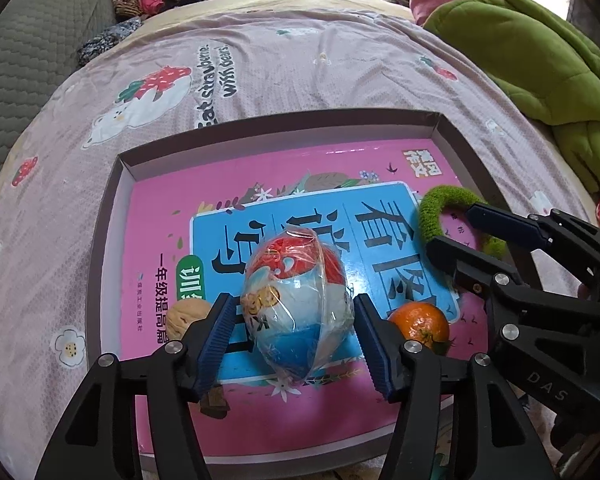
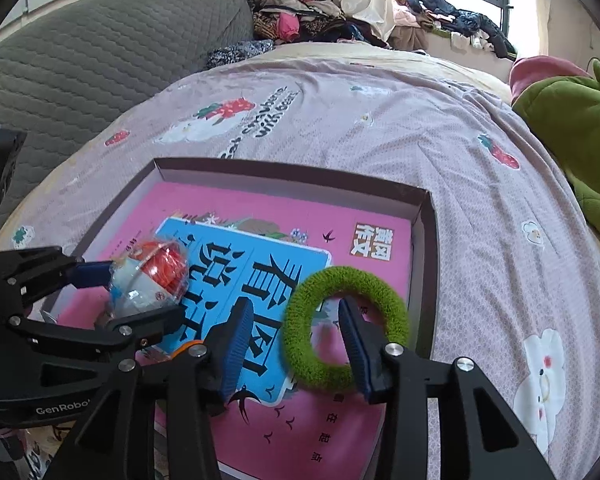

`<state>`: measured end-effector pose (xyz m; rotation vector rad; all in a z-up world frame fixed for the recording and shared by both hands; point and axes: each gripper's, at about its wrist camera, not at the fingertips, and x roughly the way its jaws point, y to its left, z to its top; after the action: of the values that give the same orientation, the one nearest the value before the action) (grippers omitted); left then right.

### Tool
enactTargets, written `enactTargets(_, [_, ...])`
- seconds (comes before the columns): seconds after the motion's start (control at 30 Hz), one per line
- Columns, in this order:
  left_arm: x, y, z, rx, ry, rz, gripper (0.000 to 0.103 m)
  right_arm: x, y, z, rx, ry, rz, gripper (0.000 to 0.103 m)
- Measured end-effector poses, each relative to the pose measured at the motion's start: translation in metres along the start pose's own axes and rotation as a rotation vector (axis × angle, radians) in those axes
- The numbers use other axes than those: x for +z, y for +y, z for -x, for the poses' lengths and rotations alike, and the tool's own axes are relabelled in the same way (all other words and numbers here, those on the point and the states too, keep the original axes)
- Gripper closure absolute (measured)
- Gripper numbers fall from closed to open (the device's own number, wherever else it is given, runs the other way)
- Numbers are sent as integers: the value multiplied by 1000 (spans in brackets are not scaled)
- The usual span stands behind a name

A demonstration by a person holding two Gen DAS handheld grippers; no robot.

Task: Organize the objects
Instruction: 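Lower and open the left tool on the book while the right tool releases the green ring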

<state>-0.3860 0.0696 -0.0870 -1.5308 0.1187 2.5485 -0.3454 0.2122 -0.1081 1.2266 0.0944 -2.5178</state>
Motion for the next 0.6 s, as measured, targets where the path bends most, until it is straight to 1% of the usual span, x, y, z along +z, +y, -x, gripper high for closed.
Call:
enactTargets(0.17, [0, 4, 13, 3, -24, 19, 41, 3, 0, 9, 8, -22, -7, 59])
enactTargets(0.33, [-3, 10, 34, 11, -69, 47, 41, 7, 4, 23, 27, -46, -2, 59])
enactTargets(0.43, [-6, 9, 46, 30, -85, 40, 40, 9, 11, 34, 29, -59, 17, 58])
enactTargets(0.6, [-13, 4, 69, 21, -110, 24, 40, 9, 21, 54, 35, -78, 26, 54])
